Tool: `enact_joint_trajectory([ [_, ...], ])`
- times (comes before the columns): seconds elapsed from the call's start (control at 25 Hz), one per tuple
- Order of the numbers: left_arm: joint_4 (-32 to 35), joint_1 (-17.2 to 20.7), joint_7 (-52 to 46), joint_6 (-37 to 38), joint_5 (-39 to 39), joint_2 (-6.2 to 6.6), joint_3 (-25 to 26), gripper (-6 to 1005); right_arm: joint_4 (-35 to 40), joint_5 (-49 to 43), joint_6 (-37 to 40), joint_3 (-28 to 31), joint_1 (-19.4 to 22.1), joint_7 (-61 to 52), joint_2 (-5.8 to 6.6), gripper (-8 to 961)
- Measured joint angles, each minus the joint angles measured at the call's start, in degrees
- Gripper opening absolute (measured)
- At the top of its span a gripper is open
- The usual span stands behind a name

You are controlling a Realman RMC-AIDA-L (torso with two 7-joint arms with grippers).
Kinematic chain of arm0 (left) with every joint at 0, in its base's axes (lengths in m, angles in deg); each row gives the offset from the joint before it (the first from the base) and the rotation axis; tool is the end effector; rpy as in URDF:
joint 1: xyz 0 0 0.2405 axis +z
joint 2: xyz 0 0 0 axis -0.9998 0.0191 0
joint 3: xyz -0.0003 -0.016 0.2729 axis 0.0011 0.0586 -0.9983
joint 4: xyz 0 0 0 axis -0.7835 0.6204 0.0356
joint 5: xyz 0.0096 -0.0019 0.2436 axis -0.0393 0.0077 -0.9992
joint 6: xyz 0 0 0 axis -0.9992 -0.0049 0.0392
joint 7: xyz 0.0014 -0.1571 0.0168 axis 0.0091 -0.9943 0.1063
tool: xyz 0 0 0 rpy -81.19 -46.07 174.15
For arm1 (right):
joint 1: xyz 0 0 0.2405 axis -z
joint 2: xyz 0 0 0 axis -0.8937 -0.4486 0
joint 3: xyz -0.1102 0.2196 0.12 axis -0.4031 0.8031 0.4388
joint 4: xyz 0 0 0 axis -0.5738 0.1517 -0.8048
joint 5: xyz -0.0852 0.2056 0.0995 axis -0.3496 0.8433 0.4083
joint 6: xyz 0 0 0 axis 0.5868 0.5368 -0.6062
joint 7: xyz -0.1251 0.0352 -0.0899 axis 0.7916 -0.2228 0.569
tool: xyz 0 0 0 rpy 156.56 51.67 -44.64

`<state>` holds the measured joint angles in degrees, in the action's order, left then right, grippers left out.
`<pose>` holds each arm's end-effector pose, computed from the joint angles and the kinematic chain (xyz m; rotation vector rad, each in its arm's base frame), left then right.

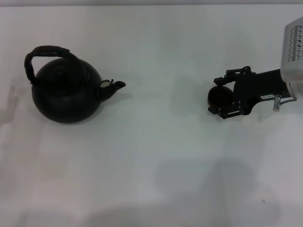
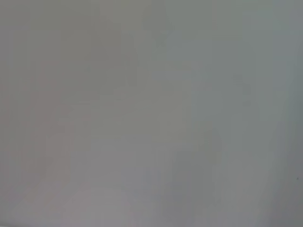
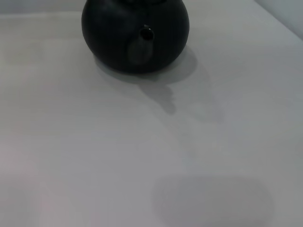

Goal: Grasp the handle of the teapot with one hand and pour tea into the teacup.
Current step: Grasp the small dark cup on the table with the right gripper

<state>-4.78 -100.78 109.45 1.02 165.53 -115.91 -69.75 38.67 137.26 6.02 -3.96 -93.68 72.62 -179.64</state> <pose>-0.4331 0.2479 -0.0162 -1.4624 -0.7215 -0.7835 0.3022 0.3932 -0.0507 -2.8684 0.2186 -0.0110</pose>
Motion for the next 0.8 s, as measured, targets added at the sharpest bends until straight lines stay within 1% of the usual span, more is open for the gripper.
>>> enact_joint_trajectory([
  [0.64,0.00,0.01,0.00,-0.19,0.00,0.00,0.00,714,-0.62,-0.32,1.56,-0.11,-0.13,0.45,0.09,759],
  [0.8,0.00,0.01,0.00,-0.20,0.00,0.00,0.00,714,-0.86,-0.40,2.28,-1.08,-0.12,0.45,0.09,756],
])
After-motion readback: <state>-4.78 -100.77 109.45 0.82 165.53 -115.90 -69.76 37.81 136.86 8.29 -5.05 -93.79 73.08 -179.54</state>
